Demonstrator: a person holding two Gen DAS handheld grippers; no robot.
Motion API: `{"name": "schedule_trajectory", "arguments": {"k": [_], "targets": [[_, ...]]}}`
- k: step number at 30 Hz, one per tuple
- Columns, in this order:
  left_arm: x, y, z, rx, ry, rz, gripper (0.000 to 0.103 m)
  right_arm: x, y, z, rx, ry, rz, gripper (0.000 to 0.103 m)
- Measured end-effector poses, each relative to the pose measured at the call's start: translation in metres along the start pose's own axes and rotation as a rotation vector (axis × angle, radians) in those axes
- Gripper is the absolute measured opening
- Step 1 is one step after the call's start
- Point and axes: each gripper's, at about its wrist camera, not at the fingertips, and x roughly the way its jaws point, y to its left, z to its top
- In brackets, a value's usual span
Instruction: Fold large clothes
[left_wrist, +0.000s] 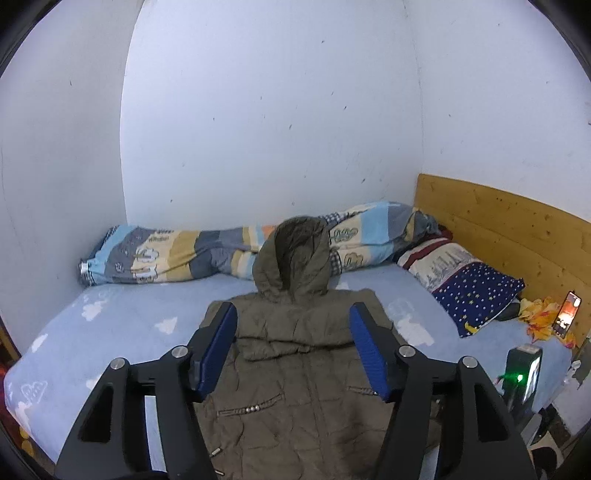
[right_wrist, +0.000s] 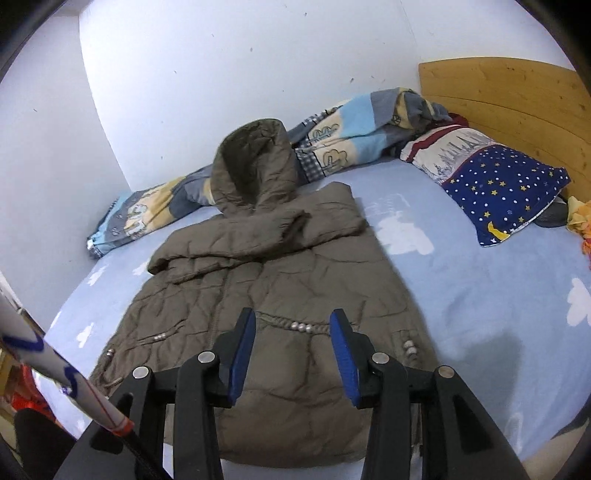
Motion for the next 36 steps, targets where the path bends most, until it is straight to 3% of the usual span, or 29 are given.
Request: {"name": "schedule_trajectory", "arguments": {"k": [5,10,15,21,25,28,31,36], "targets": [[-0.003,0.004,0.004,-0.011,-0.006,0.001,0.068,-0.01,0.003,-0.011,0.043,0.004,0.048,0.047],[0.022,0.039,-0.002,-0.082,0.043,0.047,0.068,-0.013,0.004,-0.022,0.093,0.05,0.104,0.047],[0.075,0.083,-0.023,-0.127,0.139,0.082,0.069,-0.019,0.0,-0.014,0.154,0.07,0.151,0.047],[0.162,0.128,-0.058,-0.197,0.263,0.068,0.069,0.003,0.005,0.018,0.222,0.144,0.182,0.047],[0.21,0.148,-0.086,-0.247,0.313,0.03,0.069,0.048,0.003,0.053,0.335,0.199,0.225,0.047],[0.234,0.163,-0.114,-0.265,0.335,0.065,0.069,0.094,0.004,0.077,0.362,0.215,0.196,0.052],[0.249,0.179,-0.117,-0.311,0.362,0.063,0.069,0.154,0.0,0.09,0.373,0.249,0.137,0.052],[0.267,0.192,-0.112,-0.288,0.358,0.081,0.069,0.235,-0.017,0.088,0.426,0.312,0.074,0.052]]}}
